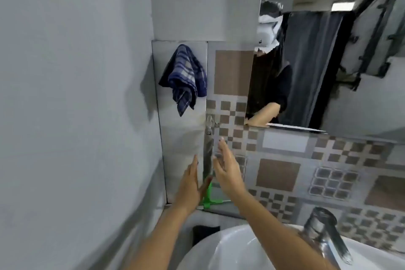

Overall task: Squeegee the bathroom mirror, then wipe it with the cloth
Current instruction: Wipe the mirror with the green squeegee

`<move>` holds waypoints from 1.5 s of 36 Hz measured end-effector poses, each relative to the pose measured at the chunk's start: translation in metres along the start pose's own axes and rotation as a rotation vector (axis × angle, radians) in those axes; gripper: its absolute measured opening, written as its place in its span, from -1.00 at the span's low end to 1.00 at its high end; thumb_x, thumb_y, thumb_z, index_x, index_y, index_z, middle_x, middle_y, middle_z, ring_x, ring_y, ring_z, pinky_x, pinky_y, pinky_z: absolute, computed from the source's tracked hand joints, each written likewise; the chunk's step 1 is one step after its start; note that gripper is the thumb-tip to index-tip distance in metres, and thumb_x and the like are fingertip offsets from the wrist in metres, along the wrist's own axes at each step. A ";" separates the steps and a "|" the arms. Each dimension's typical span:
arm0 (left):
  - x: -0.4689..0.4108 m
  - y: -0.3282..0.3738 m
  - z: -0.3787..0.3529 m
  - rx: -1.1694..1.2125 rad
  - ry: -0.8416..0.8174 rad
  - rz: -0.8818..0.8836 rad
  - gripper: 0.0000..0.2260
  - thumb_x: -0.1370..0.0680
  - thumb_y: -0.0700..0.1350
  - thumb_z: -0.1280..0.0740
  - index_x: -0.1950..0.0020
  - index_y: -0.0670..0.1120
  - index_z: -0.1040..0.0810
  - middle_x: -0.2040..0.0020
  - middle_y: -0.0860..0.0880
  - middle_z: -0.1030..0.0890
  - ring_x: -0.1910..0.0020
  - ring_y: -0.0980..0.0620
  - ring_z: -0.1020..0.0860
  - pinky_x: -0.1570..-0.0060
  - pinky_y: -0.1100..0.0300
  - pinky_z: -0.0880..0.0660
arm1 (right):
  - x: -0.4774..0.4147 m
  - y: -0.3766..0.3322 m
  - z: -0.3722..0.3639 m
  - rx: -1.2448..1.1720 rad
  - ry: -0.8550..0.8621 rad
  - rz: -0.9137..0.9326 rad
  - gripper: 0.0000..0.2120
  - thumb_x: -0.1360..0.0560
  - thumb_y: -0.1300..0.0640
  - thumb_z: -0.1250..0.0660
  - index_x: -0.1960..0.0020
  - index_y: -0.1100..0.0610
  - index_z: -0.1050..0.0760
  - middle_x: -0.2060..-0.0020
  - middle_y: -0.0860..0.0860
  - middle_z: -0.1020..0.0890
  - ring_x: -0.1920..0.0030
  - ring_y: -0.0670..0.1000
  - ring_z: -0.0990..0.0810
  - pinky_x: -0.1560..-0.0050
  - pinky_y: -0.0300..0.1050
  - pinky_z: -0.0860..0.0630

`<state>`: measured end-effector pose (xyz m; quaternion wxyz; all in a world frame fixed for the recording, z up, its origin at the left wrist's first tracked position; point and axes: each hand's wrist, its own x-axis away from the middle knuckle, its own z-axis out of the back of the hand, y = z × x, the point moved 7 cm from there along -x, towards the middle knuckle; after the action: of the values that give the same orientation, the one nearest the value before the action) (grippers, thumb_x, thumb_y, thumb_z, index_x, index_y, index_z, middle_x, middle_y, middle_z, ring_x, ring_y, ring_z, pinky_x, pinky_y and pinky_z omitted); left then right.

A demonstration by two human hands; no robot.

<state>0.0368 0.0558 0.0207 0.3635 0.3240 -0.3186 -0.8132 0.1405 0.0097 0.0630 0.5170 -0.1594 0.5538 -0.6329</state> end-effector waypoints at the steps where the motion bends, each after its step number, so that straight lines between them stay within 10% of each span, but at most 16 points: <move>1: -0.001 -0.007 -0.007 0.026 -0.050 0.040 -0.26 -0.50 0.23 -0.20 -0.51 0.08 0.16 -0.50 -0.04 -0.20 -0.43 -0.02 -0.26 -0.35 0.04 -0.28 | -0.003 0.004 -0.005 -0.036 0.007 -0.014 -0.43 -0.58 0.11 -0.18 -0.51 0.01 -0.02 -0.48 0.02 -0.23 -0.44 0.00 -0.26 -0.41 0.11 -0.30; 5: -0.001 -0.027 -0.035 0.157 -0.198 0.115 -0.25 -0.54 0.01 -0.28 -0.44 0.21 0.27 -0.42 -0.05 -0.36 -0.33 -0.01 -0.40 -0.28 -0.04 -0.42 | -0.011 0.015 -0.023 -0.121 0.023 -0.069 -0.40 -0.55 0.22 -0.21 -0.49 -0.06 -0.05 -0.45 -0.04 -0.26 -0.42 -0.05 -0.26 -0.41 0.05 -0.30; 12: -0.001 -0.047 -0.050 0.293 -0.139 0.119 -0.33 -0.55 -0.27 -0.27 -0.47 0.16 0.02 -0.23 -0.03 -0.51 -0.01 0.21 -0.52 0.08 0.53 -0.46 | -0.018 0.027 -0.024 -0.103 0.095 -0.036 -0.35 -0.50 0.37 -0.26 -0.46 -0.04 -0.15 -0.32 -0.22 -0.29 -0.41 -0.08 -0.27 -0.39 -0.01 -0.35; 20: 0.012 -0.035 -0.043 0.240 -0.109 0.029 -0.36 -0.59 -0.24 -0.19 -0.49 0.21 0.07 -0.40 -0.01 -0.39 -0.31 0.04 -0.42 -0.30 0.01 -0.40 | -0.007 0.019 -0.020 -0.144 0.146 -0.031 -0.32 -0.47 0.39 -0.28 -0.45 -0.08 -0.16 -0.27 -0.20 -0.35 -0.35 -0.01 -0.37 -0.32 0.07 -0.43; 25: 0.015 -0.020 -0.026 0.177 -0.044 -0.066 -0.39 -0.61 -0.19 -0.14 -0.49 0.22 0.13 -0.36 0.00 -0.33 -0.12 0.41 -0.35 -0.11 0.43 -0.35 | 0.004 -0.010 0.005 -0.277 0.229 0.051 -0.34 -0.48 0.41 -0.26 -0.43 -0.06 -0.15 -0.23 -0.04 -0.42 -0.10 -0.19 -0.49 -0.14 -0.25 -0.53; 31: 0.018 0.038 -0.004 0.088 -0.058 -0.264 -0.42 -0.61 -0.17 -0.16 -0.48 0.22 0.06 -0.28 -0.03 -0.38 -0.11 0.28 -0.37 -0.10 0.46 -0.32 | 0.019 -0.051 0.062 -0.326 0.316 0.213 -0.35 -0.47 0.35 -0.32 -0.37 -0.14 -0.15 -0.35 0.15 -0.40 -0.21 -0.12 -0.50 -0.08 -0.30 -0.55; 39: 0.022 0.116 0.001 -0.010 -0.319 -0.402 -0.34 -0.58 -0.25 -0.19 -0.47 0.28 0.05 -0.07 0.03 -0.41 0.01 0.08 -0.42 -0.11 0.04 -0.45 | 0.042 -0.076 0.171 -0.417 0.327 0.307 -0.34 -0.39 0.39 -0.42 -0.38 0.04 -0.26 -0.34 0.13 -0.41 -0.28 0.00 -0.48 -0.25 -0.10 -0.49; 47: 0.025 0.177 -0.010 -0.159 -0.487 -0.402 -0.42 -0.61 -0.15 -0.15 -0.32 0.50 -0.01 0.06 0.10 -0.38 0.18 0.17 -0.39 0.05 0.18 -0.38 | 0.066 -0.059 0.272 0.021 0.261 0.136 -0.52 -0.22 0.15 -0.59 0.06 -0.01 -0.33 0.19 0.02 -0.49 0.18 -0.01 -0.54 0.12 -0.09 -0.57; 54: 0.034 0.222 -0.046 -0.252 -0.577 -0.437 -0.49 -0.61 -0.14 -0.18 -0.41 0.33 -0.12 -0.11 0.09 -0.36 -0.16 0.07 -0.36 -0.23 0.08 -0.30 | 0.084 -0.067 0.311 0.735 -0.071 0.202 -0.83 -0.37 0.03 -0.45 0.12 0.03 -0.49 0.24 -0.05 -0.57 0.26 -0.04 -0.53 0.30 -0.25 -0.41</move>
<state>0.1395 -0.1025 0.1513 0.1141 0.0947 -0.2289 -0.9621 0.3143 -0.2372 0.1941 0.6183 0.0703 0.2845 -0.7292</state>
